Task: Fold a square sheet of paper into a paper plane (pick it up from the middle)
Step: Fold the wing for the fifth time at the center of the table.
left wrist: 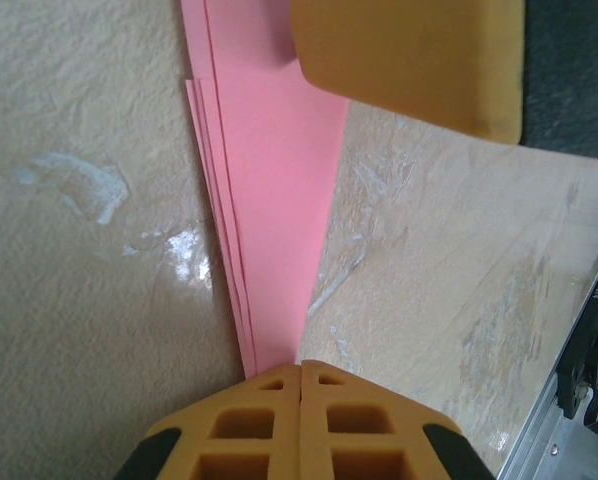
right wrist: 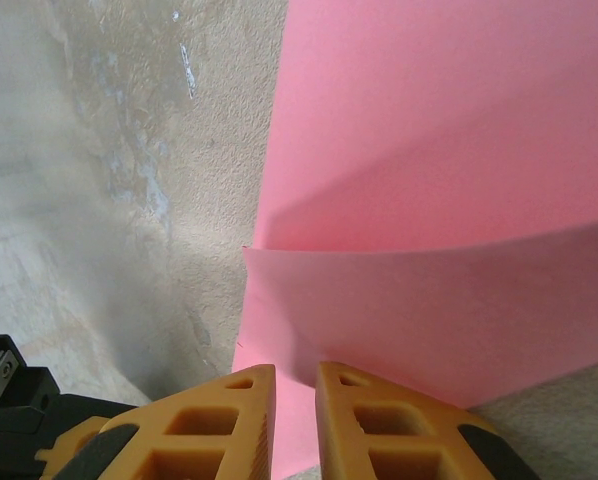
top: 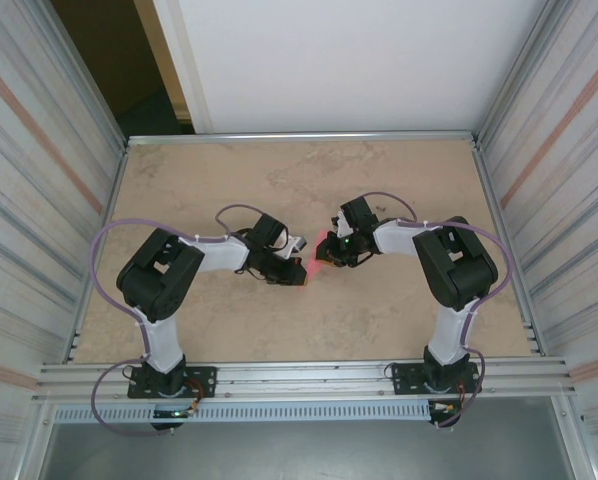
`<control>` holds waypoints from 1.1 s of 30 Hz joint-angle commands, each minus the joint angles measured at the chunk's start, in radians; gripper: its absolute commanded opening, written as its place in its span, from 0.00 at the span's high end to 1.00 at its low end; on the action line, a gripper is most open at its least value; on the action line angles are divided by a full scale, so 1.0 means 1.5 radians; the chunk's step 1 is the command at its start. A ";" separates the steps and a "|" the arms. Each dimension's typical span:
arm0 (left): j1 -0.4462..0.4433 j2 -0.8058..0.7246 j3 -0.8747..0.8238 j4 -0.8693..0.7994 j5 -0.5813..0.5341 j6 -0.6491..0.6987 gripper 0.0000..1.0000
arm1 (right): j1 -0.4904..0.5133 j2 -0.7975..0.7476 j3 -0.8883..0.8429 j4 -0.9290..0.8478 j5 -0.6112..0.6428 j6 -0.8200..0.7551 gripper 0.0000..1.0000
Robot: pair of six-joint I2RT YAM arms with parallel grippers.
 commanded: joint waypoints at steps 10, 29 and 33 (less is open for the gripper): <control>-0.004 -0.062 -0.044 -0.100 -0.021 -0.003 0.97 | 0.000 0.030 0.008 -0.036 0.042 0.001 0.81; -0.005 -0.139 -0.005 -0.067 -0.038 0.004 0.95 | 0.005 0.036 0.014 -0.038 0.037 0.016 0.82; -0.006 -0.090 0.018 -0.015 -0.025 -0.034 0.95 | 0.005 0.033 0.015 -0.038 0.036 0.028 0.82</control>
